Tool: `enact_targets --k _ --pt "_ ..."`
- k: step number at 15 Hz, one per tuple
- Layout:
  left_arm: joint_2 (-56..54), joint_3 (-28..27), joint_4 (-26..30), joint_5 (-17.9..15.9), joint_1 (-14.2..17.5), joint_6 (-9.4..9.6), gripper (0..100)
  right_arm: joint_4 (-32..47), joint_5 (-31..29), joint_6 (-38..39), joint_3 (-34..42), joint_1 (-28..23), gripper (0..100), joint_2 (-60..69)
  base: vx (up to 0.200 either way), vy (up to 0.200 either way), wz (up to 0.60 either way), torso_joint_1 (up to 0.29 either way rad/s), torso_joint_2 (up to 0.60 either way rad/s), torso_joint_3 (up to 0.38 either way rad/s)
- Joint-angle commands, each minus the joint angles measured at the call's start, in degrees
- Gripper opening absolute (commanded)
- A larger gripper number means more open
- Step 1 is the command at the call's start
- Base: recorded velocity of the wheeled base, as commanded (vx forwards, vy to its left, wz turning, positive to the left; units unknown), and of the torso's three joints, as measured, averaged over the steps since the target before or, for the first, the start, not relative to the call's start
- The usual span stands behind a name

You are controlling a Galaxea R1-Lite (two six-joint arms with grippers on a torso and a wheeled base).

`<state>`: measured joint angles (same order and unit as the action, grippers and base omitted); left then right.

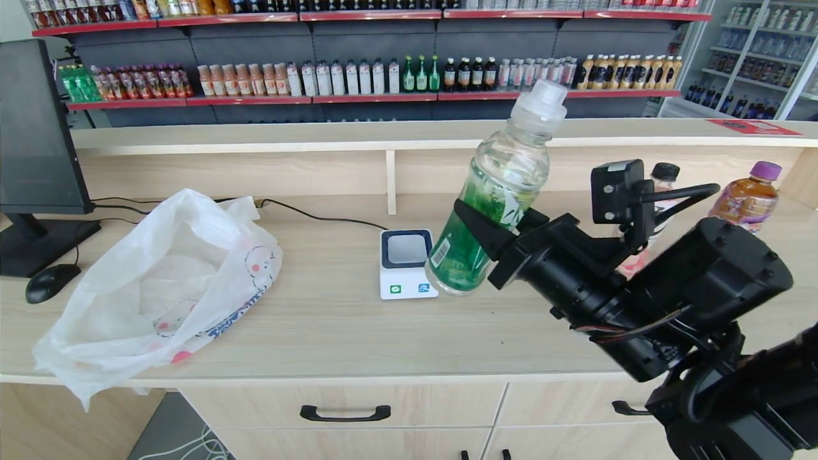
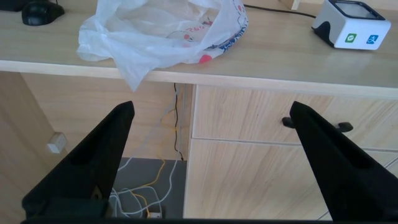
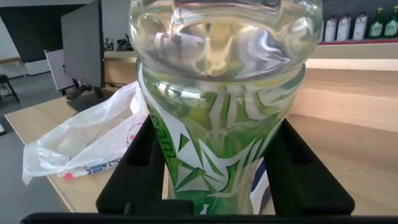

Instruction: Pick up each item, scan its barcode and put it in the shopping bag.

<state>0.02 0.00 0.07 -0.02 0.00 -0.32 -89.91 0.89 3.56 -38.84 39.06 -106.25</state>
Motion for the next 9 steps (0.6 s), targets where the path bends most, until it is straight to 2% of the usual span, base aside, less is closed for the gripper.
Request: enact_targets --k 1,7,9 --pt "0.0 0.0 0.0 0.0 0.0 0.05 100 -0.1 -0.5 -0.4 -3.9 -0.4 0 -3.2 0.000 0.000 0.00 0.000 0.00 0.000" --pt "0.0 0.0 0.0 0.0 0.0 0.05 100 -0.1 -1.0 -0.6 -3.3 -3.8 0 -2.4 0.000 0.000 0.00 0.000 0.00 0.000" --pt "0.0 0.0 0.0 0.0 0.0 0.05 100 -0.1 -1.0 -0.6 -3.2 -7.6 0 -2.4 0.000 0.000 0.00 0.000 0.00 0.000"
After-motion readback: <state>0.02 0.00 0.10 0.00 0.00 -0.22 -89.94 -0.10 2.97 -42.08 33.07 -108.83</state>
